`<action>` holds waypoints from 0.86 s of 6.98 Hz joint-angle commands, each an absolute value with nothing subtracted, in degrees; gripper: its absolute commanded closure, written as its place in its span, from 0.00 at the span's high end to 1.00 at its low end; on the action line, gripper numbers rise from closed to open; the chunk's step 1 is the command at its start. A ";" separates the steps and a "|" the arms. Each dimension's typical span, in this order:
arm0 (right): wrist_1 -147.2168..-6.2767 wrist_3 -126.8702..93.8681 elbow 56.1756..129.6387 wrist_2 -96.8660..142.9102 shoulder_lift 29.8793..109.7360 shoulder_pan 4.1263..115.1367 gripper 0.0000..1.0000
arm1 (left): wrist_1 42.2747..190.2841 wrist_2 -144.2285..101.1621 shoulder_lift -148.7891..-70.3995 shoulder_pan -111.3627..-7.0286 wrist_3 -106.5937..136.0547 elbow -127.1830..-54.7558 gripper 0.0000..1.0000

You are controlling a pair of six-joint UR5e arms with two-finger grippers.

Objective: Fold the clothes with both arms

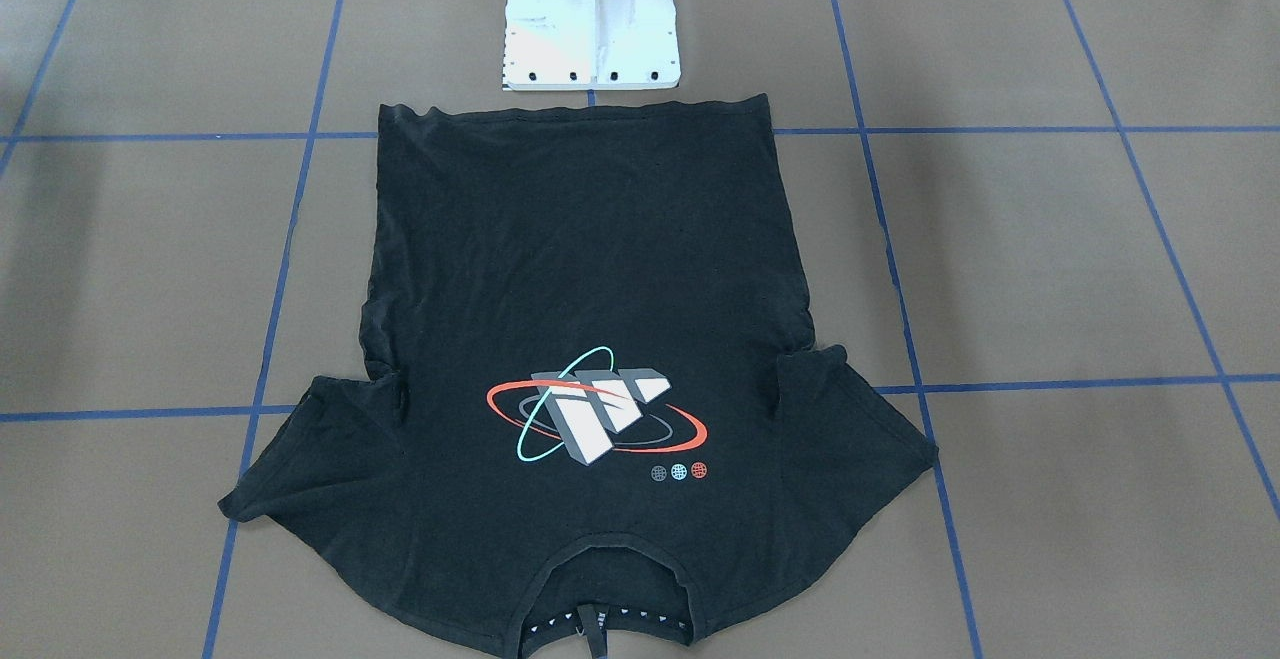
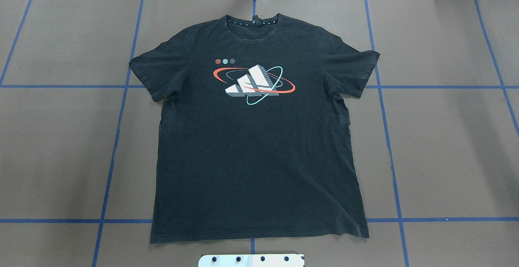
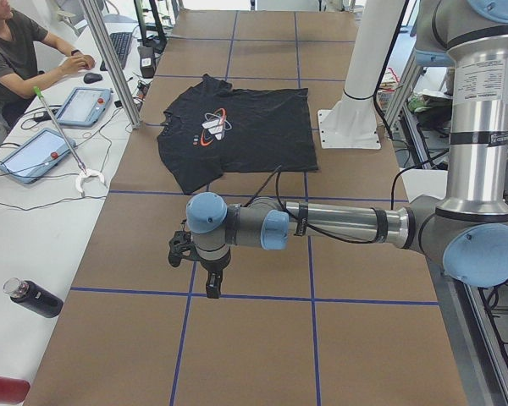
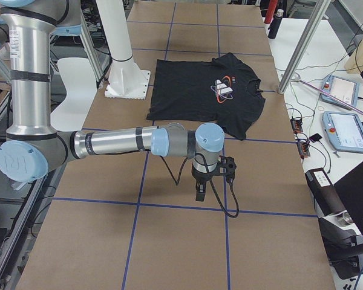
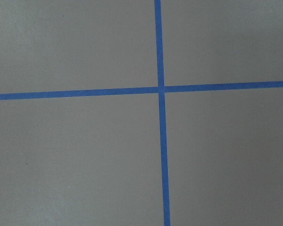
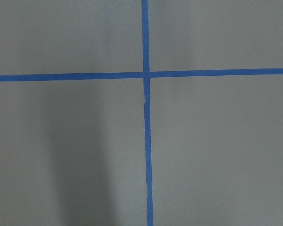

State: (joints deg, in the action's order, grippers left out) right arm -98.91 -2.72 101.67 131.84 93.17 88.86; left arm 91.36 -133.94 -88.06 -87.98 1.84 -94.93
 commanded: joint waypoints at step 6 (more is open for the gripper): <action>-98.09 -2.72 102.21 131.40 83.86 82.99 1.00 | 91.76 -134.13 -100.95 -86.76 1.76 -93.52 1.00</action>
